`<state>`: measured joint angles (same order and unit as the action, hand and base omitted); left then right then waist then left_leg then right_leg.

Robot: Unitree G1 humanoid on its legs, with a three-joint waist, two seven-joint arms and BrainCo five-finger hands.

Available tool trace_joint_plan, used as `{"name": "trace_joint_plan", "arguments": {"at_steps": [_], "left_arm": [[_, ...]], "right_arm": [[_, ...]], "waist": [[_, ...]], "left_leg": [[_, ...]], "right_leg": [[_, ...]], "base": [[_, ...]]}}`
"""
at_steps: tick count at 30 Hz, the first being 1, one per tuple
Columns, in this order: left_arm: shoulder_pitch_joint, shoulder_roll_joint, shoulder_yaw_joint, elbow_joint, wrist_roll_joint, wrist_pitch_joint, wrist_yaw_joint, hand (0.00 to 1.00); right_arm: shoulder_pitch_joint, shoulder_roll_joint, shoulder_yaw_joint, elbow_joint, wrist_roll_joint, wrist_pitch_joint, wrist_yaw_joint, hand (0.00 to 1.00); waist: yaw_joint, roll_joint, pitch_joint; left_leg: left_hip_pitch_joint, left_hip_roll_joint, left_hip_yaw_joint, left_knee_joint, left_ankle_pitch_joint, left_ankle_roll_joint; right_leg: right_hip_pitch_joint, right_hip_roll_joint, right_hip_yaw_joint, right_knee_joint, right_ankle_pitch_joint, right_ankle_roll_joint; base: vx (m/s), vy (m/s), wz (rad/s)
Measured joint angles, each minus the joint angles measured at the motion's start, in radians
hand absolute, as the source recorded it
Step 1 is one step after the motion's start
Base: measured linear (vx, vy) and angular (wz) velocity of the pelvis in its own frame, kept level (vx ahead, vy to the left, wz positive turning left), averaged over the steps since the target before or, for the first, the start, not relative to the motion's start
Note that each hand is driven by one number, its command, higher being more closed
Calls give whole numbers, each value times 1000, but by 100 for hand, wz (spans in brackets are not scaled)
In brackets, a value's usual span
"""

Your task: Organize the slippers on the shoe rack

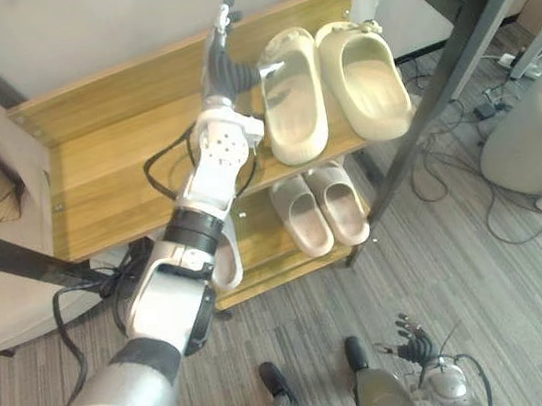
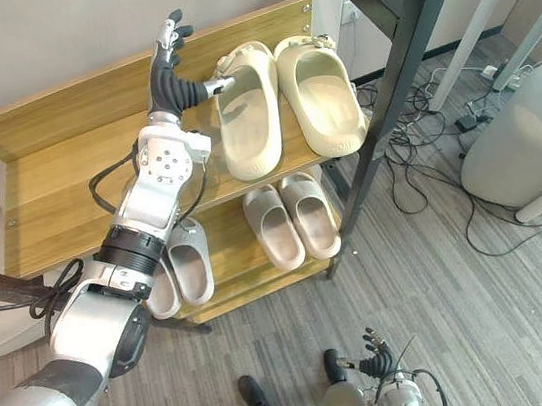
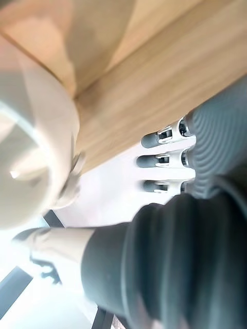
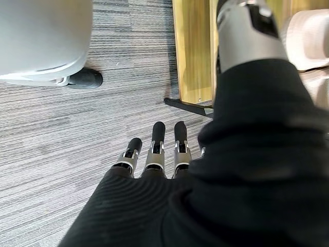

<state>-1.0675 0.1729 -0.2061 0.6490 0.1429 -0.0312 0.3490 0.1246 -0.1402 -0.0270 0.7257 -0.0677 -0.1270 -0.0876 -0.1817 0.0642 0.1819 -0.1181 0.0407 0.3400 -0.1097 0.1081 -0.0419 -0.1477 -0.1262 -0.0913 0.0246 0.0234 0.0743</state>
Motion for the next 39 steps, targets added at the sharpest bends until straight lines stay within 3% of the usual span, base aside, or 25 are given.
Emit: {"name": "trace_joint_plan", "arguments": {"at_steps": [14, 24, 34, 39], "left_arm": [[73, -53, -12, -167, -128, -33, 1, 0], [316, -119, -94, -438, -325, -85, -4, 0], [587, -127, -174, -512, -393, -89, -80, 0], [614, -127, -195, -520, -391, -91, -109, 0]], "right_arm": [[1, -22, 6, 61, -10, 20, 0, 0], [2, -22, 13, 77, -10, 31, -2, 0], [4, -35, 33, 80, -11, 41, -1, 0], [3, -35, 34, 86, -12, 45, -1, 0]], "waist": [[-5, 1, 0], [2, 4, -3], [27, 13, -8], [36, 10, -11]], "left_leg": [[17, 0, -31, 4, 1, 1], [25, -1, -48, 3, 1, 2], [54, 3, -72, 0, -11, -13], [56, 3, -78, 0, -19, -12]], "right_leg": [[36, 0, -27, -12, -1, -1], [55, 0, -45, -15, -6, -1], [98, 5, -73, -33, -29, -6], [115, 5, -88, -45, -30, -8]], "base": [[-8, 2, 5], [-16, 0, 5], [-35, -8, 7], [-6, -9, 8]]}}
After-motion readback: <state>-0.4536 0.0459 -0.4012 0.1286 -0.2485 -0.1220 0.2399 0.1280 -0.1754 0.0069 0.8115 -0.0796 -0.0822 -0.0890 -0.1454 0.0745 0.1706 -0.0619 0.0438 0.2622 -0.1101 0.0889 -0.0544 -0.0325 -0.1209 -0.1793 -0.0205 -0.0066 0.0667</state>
